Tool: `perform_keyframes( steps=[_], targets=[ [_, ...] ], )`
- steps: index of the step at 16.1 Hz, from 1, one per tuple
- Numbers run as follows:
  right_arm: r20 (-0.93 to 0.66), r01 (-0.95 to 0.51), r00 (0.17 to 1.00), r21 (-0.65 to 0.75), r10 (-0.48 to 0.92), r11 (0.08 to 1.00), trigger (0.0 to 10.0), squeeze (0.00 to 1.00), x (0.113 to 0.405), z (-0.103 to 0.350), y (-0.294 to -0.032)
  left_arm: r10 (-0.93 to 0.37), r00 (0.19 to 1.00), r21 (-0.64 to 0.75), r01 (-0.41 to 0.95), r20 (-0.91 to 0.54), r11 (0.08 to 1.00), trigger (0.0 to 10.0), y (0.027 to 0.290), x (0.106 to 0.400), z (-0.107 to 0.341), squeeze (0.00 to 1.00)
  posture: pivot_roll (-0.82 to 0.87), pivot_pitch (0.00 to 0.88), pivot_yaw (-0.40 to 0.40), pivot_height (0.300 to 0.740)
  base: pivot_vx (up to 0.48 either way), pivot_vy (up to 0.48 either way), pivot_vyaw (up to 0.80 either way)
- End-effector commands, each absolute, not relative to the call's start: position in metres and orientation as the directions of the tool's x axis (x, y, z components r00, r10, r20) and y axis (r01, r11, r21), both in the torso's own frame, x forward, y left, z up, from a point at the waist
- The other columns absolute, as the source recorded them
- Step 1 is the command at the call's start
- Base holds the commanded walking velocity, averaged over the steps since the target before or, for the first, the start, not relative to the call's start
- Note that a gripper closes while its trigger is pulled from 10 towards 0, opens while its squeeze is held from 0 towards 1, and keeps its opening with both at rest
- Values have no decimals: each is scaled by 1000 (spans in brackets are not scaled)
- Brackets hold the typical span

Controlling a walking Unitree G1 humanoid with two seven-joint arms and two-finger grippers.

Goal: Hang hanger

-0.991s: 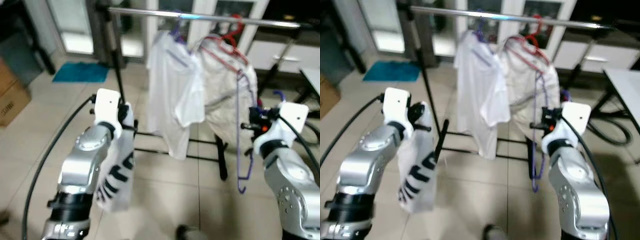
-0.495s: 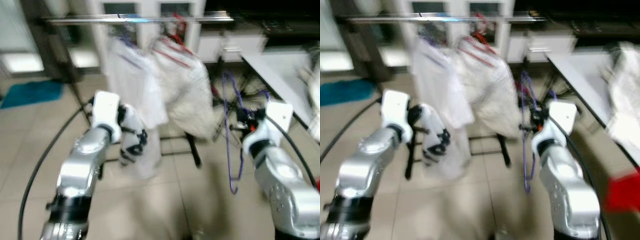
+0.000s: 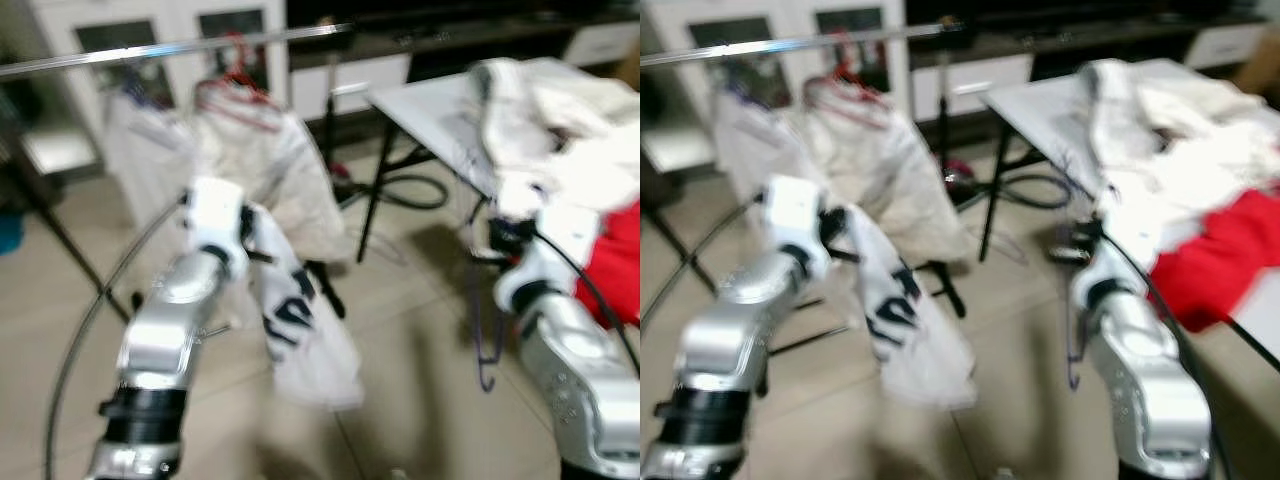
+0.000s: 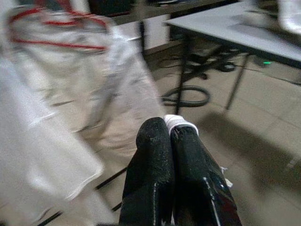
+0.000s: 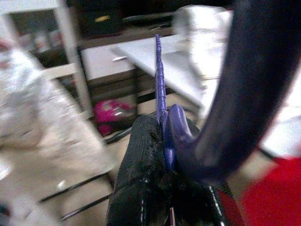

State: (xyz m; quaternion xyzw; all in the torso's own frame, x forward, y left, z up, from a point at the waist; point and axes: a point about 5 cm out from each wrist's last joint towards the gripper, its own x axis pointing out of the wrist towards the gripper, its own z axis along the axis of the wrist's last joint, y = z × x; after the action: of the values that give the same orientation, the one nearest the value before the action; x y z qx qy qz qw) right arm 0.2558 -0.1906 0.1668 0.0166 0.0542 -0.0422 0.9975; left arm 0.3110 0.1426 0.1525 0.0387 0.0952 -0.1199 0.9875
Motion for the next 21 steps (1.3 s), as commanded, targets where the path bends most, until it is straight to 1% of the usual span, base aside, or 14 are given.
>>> perform_keyframes(
  steps=[1, 3, 7, 8, 9, 10, 12, 13, 14, 16, 17, 20, 21],
  targets=[
    [-59, 77, 995, 34, -75, 996, 10000, 0, 257, 178, -186, -207, 964, 63, 220, -166, 973, 10000, 146, 315, 160, 0, 33, 0, 23, 740, 0, 0, -800],
    [-65, 75, 995, 34, -72, 997, 10000, 0, 259, 177, -188, -238, 960, 66, 250, -150, 966, 10000, 136, 315, 166, 0, 63, 0, 7, 740, 0, 0, -800],
    [-79, 61, 995, 25, -59, 998, 10000, 0, 259, 172, -186, -254, 955, 40, 263, -152, 964, 10000, 138, 309, 165, 0, 58, 0, 12, 740, 0, 0, -800],
    [-71, 76, 995, 31, -74, 997, 10000, 0, 258, 173, -186, -265, 953, 31, 272, -148, 962, 10000, 135, 314, 166, 0, 13, 0, 40, 740, 0, 0, -800],
    [-66, 88, 994, 36, -85, 995, 10000, 0, 256, 175, -186, -270, 953, 31, 277, -137, 960, 10000, 132, 319, 168, 0, 17, 0, 38, 740, 0, 0, -800],
    [-63, 98, 993, 41, -96, 994, 10000, 0, 257, 176, -188, -279, 954, -3, 280, -114, 960, 10000, 127, 324, 176, 0, 43, 0, 29, 740, 0, 0, -800],
    [-64, 84, 995, 28, -82, 996, 10000, 0, 259, 175, -189, -301, 948, -12, 302, -102, 953, 10000, 126, 319, 179, 0, 48, 0, 28, 740, 0, 0, -800],
    [-62, 83, 995, 8, -82, 997, 10000, 0, 259, 175, -190, -308, 945, 7, 310, -110, 951, 10000, 127, 317, 177, 0, 28, 0, 38, 740, 0, 0, -800],
    [-57, 110, 992, -21, -111, 994, 10000, 0, 257, 176, -193, -300, 945, 35, 307, -132, 951, 10000, 129, 316, 169, 0, 12, 0, 43, 740, 0, 0, -800],
    [-48, 131, 990, -44, -133, 990, 10000, 0, 255, 178, -196, -261, 956, 40, 268, -132, 962, 10000, 130, 318, 166, 0, 48, 0, 16, 740, 0, 0, -800],
    [-30, 123, 992, -102, -126, 987, 10000, 0, 258, 177, -194, -245, 963, 62, 253, -112, 966, 10000, 133, 314, 167, 0, 59, 0, 9, 740, 0, 0, -800],
    [-62, 112, 991, -90, -118, 990, 10000, 0, 255, 170, -193, -259, 960, 99, 269, -105, 958, 10000, 137, 307, 160, 0, 30, 0, 17, 740, 0, 0, -800],
    [-82, 119, 989, -46, -123, 992, 10000, 0, 251, 169, -194, -258, 962, 76, 265, -85, 961, 10000, 136, 307, 159, 0, 27, 0, 15, 740, 0, 0, -800]
  ],
)
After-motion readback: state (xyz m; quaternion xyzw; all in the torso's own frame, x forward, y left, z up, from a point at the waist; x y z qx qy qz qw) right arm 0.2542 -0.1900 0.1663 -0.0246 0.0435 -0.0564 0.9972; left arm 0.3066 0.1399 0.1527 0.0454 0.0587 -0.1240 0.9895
